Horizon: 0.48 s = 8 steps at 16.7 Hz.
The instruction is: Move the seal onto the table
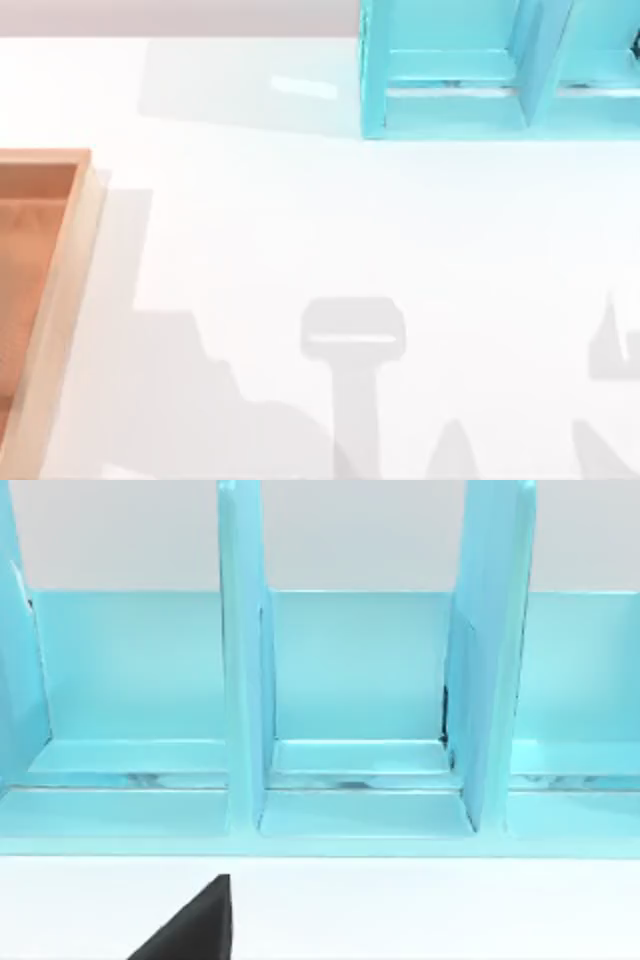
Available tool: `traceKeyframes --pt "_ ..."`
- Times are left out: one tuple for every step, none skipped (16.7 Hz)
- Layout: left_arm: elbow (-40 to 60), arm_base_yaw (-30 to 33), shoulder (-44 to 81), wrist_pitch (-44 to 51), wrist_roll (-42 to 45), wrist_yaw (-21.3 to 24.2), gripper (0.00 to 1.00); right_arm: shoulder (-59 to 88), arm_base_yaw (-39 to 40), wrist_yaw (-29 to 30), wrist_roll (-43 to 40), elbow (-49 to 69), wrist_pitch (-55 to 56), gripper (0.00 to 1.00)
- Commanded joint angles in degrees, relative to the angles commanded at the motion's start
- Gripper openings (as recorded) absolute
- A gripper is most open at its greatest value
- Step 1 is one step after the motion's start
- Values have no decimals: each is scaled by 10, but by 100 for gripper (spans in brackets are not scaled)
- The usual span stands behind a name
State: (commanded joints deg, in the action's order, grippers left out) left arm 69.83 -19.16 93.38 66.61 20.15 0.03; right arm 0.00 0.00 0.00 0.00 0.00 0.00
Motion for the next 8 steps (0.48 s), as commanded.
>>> traceKeyframes --pt "-17 -1 7 -25 0 0 100 0 0 0 0 0 0 100" --pt "-36 -1 15 -54 1 0 100 0 0 0 0 0 0 100" --pt "-56 -1 24 -84 2 0 100 0 0 0 0 0 0 100" --pt "-76 -2 32 -114 2 0 100 0 0 0 0 0 0 100" --pt "-94 -2 39 -140 3 0 100 0 0 0 0 0 0 100" --pt "-110 -3 46 -162 3 0 100 0 0 0 0 0 0 100" --pt "-122 -3 51 -177 4 0 100 0 0 0 0 0 0 100" --pt "-129 -3 54 -186 4 0 100 0 0 0 0 0 0 100"
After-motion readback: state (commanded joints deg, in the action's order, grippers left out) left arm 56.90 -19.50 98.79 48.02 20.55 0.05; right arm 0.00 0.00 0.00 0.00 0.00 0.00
